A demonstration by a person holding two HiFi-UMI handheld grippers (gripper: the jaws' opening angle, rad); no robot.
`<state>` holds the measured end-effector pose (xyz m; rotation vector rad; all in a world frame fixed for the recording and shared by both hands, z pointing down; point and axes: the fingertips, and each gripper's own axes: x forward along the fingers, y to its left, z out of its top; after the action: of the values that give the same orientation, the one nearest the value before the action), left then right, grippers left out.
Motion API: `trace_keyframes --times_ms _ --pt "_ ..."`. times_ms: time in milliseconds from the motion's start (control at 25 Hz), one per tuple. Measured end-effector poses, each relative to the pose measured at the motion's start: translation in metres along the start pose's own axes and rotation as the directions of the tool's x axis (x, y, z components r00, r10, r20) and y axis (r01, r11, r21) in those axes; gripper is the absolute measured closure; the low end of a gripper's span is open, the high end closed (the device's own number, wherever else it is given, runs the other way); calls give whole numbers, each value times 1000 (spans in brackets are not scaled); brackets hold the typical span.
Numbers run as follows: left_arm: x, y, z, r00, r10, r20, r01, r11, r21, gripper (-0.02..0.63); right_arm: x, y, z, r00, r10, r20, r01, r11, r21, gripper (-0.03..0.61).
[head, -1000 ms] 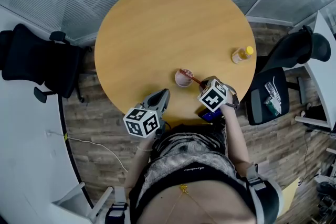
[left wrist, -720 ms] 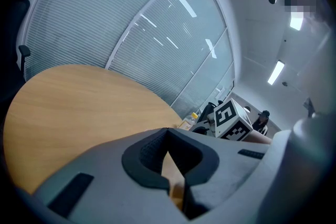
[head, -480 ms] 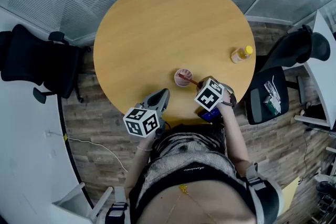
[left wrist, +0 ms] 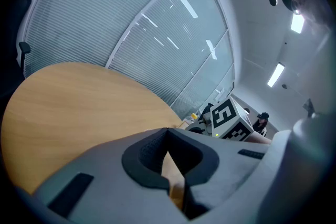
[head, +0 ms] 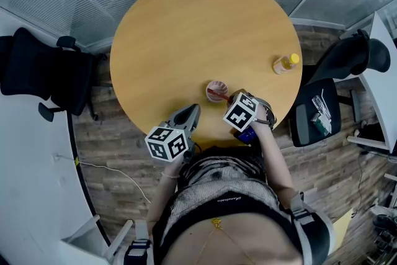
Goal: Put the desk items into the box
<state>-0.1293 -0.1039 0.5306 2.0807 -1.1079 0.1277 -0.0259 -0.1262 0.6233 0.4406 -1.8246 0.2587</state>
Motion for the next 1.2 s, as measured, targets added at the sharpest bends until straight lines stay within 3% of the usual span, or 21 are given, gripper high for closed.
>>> trace_keyframes --times_ms 760,1200 --pt "-1 6 -2 1000 1 -4 -1 1000 -13 612 21 0 14 1000 1 -24 -2 999 -35 529" --pt "3 2 -1 1000 -11 -7 11 1000 -9 612 19 0 15 1000 7 11 -7 1000 -22 529"
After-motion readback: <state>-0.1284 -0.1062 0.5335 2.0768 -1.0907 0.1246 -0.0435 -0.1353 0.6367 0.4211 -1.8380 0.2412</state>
